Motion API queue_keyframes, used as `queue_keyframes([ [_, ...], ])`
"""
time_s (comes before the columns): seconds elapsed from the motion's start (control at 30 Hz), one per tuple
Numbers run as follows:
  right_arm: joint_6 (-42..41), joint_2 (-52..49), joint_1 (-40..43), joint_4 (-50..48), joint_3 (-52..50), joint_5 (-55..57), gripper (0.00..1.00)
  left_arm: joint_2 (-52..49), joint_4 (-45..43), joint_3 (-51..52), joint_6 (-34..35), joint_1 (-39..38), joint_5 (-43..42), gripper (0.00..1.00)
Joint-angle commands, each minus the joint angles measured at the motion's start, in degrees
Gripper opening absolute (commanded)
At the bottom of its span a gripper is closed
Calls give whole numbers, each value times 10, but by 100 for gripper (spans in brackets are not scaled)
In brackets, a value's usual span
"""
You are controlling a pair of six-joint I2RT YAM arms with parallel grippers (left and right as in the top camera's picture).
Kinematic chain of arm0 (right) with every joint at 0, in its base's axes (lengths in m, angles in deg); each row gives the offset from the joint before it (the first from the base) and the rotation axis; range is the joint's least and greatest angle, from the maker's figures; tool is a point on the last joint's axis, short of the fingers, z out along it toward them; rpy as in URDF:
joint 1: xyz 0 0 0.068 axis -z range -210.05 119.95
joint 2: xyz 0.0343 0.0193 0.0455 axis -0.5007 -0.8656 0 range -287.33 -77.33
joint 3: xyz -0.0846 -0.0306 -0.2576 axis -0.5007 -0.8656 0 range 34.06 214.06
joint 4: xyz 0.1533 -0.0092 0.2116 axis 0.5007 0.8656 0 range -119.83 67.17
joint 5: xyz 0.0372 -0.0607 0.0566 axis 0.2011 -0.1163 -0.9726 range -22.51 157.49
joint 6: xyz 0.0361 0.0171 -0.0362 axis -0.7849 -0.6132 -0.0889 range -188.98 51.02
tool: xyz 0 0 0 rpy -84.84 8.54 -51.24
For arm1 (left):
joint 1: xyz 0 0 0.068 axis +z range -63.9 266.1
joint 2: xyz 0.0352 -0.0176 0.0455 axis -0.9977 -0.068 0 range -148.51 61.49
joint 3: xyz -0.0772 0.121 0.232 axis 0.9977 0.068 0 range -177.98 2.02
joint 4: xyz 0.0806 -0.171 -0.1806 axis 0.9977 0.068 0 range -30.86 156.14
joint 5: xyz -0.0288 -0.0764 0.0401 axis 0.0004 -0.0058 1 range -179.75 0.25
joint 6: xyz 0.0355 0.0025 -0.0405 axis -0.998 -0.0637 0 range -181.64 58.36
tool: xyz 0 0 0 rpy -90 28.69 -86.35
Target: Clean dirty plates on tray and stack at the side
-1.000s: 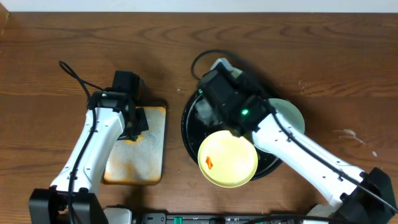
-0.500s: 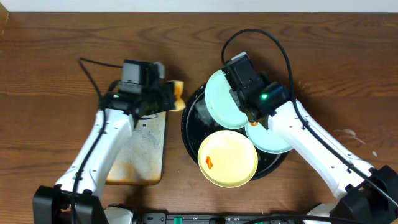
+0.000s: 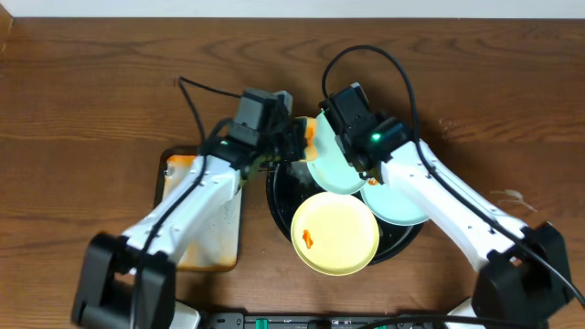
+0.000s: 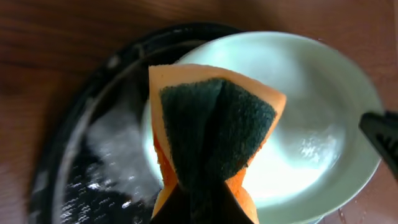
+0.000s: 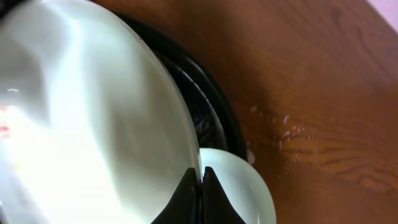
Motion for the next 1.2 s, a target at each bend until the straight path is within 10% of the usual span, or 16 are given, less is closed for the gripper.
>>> queue_keyframes([
  [0.0, -20, -1, 4, 3, 1, 15, 1, -45, -17, -2, 54, -16, 4, 7],
  [0.63, -24, -1, 4, 6, 1, 52, 1, -116, -79, -2, 178, -71, 20, 7],
  [1.17, -24, -1, 3, 28, 1, 55, 1, -166, -93, -2, 137, -50, 27, 7],
])
